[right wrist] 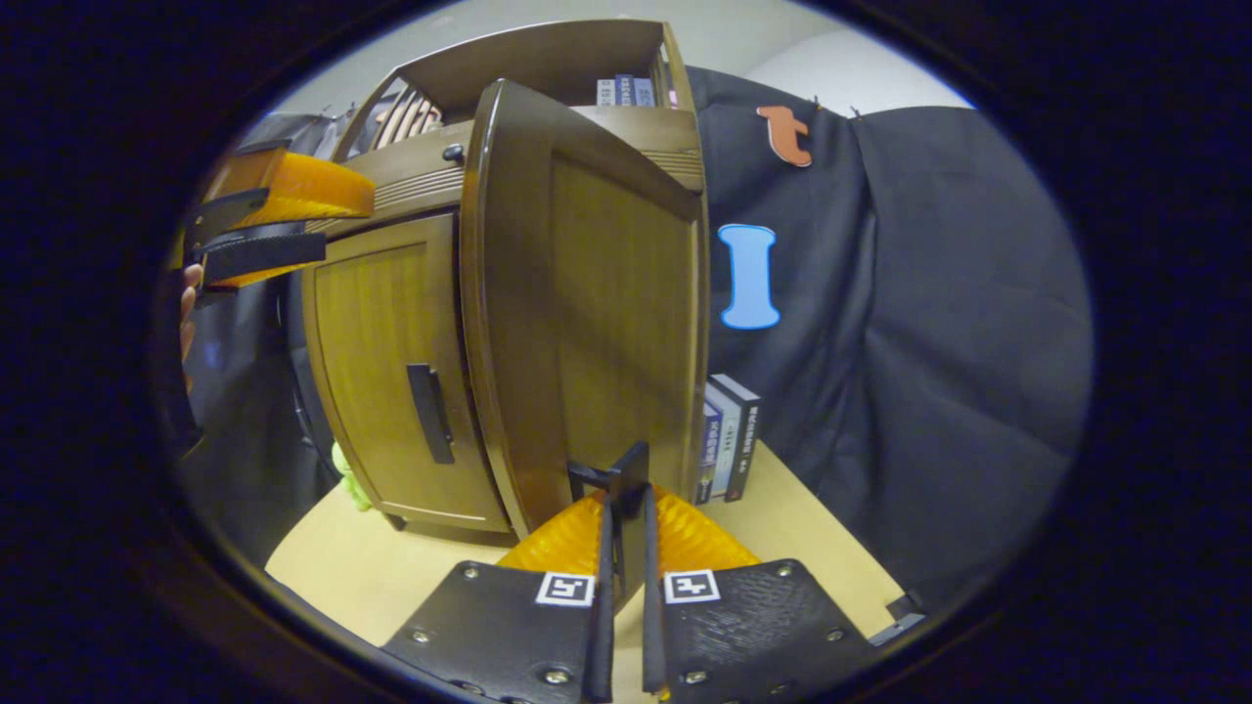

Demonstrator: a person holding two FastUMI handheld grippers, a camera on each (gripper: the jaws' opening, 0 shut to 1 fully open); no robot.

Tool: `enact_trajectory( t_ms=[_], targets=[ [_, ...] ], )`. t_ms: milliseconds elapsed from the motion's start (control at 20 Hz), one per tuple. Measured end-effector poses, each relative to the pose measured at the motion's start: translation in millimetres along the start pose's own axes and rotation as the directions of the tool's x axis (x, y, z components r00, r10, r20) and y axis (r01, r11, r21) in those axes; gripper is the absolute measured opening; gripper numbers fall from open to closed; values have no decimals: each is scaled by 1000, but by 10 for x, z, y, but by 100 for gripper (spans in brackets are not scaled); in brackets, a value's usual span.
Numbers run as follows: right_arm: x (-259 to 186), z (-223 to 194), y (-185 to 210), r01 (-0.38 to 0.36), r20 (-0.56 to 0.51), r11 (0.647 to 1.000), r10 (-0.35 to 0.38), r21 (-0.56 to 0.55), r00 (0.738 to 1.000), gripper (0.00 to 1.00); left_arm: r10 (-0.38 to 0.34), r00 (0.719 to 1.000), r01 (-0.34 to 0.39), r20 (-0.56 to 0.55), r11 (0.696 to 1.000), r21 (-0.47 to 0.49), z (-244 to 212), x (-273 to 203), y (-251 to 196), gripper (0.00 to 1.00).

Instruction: Open the right door of the double-door shoe cabinet with the right hand, and open the left door with the left hand.

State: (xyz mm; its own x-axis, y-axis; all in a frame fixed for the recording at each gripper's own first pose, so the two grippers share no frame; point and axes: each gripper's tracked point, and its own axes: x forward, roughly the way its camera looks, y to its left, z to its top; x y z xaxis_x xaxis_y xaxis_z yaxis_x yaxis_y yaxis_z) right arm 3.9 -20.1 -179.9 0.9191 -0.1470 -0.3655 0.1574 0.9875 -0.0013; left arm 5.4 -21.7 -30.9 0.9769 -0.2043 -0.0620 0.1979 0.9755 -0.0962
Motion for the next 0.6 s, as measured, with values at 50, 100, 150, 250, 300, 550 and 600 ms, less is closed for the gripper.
enact_trajectory(
  t_ms=[50, 100, 150, 250, 300, 550, 600],
  targets=[
    [-24, -11, -92, 11, -4, 1000, -11, 16, 1000, 12, -7, 1000, 7, -2, 1000, -2, -24, 27, -57, 92],
    [-48, -9, -186, 21, -6, 999, -21, 27, 1000, 10, -15, 1000, 15, -6, 1000, -5, -51, 55, -114, 92],
    [-77, -18, -318, 42, -5, 998, -42, 38, 999, 12, -25, 1000, 25, -11, 1000, -9, -77, 84, -170, 92],
    [-143, 0, -547, 87, 4, 995, -87, 52, 996, 11, -47, 999, 47, -21, 999, -19, -133, 150, -310, 92],
    [-156, -10, -684, 116, 8, 992, -116, 49, 993, 10, -57, 998, 56, -24, 998, -22, -155, 177, -373, 96],
    [-382, 166, -1210, 186, 62, 976, -194, 111, 979, 7, -93, 994, 91, -52, 995, -34, -313, 325, -634, 95],
    [-433, 202, -1330, 212, 66, 971, -220, 108, 973, 6, -93, 994, 91, -57, 995, -34, -339, 350, -657, 95]
  ],
)
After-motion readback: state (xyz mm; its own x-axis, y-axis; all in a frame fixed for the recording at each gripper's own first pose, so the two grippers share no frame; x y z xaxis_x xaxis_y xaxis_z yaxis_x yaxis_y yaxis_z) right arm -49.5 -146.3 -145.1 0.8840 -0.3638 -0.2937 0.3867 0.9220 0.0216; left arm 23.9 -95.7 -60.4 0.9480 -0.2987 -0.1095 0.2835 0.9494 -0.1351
